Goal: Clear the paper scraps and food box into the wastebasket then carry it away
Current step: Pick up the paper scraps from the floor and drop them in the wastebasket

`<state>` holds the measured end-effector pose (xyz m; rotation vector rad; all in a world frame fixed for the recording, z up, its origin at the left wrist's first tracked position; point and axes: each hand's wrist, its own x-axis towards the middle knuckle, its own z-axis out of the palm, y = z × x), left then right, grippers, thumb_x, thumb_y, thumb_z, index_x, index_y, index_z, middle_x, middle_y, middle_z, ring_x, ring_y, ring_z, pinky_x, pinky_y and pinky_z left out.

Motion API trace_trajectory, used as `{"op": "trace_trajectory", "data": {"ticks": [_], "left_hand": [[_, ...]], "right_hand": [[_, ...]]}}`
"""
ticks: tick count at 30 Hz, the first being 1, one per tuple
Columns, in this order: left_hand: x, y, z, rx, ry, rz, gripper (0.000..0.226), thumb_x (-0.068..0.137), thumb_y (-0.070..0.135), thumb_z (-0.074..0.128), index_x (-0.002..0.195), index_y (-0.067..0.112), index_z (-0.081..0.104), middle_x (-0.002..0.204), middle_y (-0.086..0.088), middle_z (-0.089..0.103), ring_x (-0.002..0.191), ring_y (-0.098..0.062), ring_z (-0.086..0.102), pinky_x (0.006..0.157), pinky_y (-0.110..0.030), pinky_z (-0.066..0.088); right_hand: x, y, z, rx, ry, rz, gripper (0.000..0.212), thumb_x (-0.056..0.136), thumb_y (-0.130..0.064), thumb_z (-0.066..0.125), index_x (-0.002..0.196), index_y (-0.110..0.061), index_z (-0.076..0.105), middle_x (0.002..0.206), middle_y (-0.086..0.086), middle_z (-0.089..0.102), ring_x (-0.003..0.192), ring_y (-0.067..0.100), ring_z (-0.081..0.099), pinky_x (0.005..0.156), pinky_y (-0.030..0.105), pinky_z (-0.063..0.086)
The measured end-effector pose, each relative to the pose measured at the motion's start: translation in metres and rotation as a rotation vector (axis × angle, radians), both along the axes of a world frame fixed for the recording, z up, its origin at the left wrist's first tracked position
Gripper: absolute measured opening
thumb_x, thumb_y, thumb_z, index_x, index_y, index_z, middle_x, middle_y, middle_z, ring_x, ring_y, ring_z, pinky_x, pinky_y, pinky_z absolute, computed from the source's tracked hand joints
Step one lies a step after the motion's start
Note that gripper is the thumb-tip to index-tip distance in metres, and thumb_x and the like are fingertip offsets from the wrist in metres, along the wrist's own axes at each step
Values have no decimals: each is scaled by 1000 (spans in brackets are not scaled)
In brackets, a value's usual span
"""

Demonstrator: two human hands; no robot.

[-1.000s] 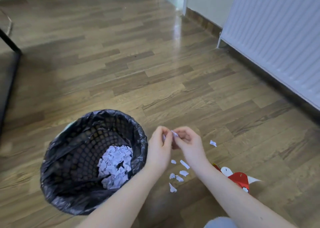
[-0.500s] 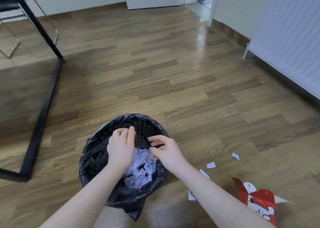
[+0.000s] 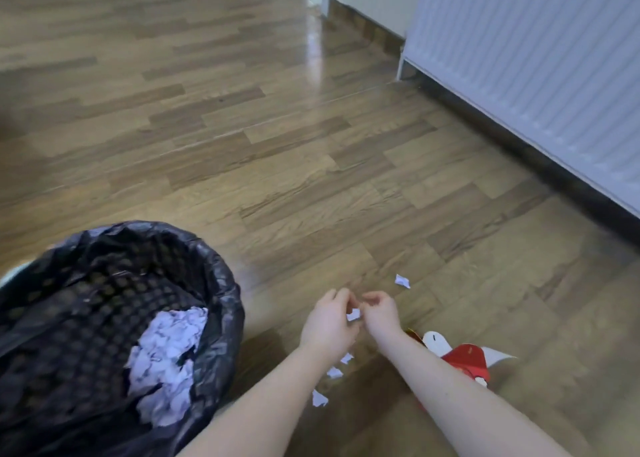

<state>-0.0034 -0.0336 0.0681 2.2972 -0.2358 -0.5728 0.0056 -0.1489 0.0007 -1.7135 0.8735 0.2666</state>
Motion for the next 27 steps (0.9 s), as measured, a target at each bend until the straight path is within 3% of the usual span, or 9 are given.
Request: {"op": "trace_trajectory", "data": {"ticks": [5,8,11,14,16,20,24,27], "left_hand": [[18,-9,-73,102,4,26,35,81,13,59,116,14,53,125,-5,50,119,-25,48,95,-41,47],[18,-10,-98,50,16,-113,56,86,9,57,138,18,40,149,3,35,137,-19,34,110,-38,37],[15,-12,-112,105,38,-275,64,90,10,50,147,24,22,158,9,18,146,-15,15,119,-32,18],[11,-16,-118,243,26,-399,64,92,11,46,148,23,16,160,9,13,148,-17,9,121,-37,9],[8,-15,-120,298,-30,-414,62,92,10,47,147,22,21,159,8,19,147,-17,13,120,-37,11],[-1,-9,-119,344,-189,-400,44,86,6,55,128,17,48,132,-2,49,122,-25,43,98,-35,37],[-7,-2,-122,314,-80,-311,26,88,6,54,113,11,53,120,-6,48,112,-25,44,95,-36,42],[-7,1,-122,285,-67,-265,21,89,5,49,109,10,53,115,-9,52,110,-27,48,93,-38,44]], "right_hand": [[24,-50,-25,-472,-164,-102,30,79,6,50,108,4,60,115,28,57,109,39,53,95,31,35],[24,-78,-43,-569,-216,1,39,79,4,52,116,-5,58,126,21,48,98,37,58,95,31,38],[26,-93,-55,-565,-157,107,39,81,-4,57,119,-12,56,129,16,45,87,30,58,94,34,45],[29,-101,-60,-534,-94,175,37,79,-8,64,116,-8,59,127,17,47,103,31,58,99,35,42],[33,-102,-61,-531,-78,216,33,78,-9,66,110,-7,60,124,16,49,106,31,57,95,33,41],[38,-101,-65,-598,26,244,21,82,-18,63,99,-7,61,114,18,58,101,33,57,80,32,40],[28,-79,-64,-553,-44,219,18,84,-19,59,97,-6,60,108,20,62,98,34,59,84,37,44],[7,-51,-58,-371,-179,224,6,83,-18,60,86,-15,56,93,11,63,76,19,57,73,24,45]]}}
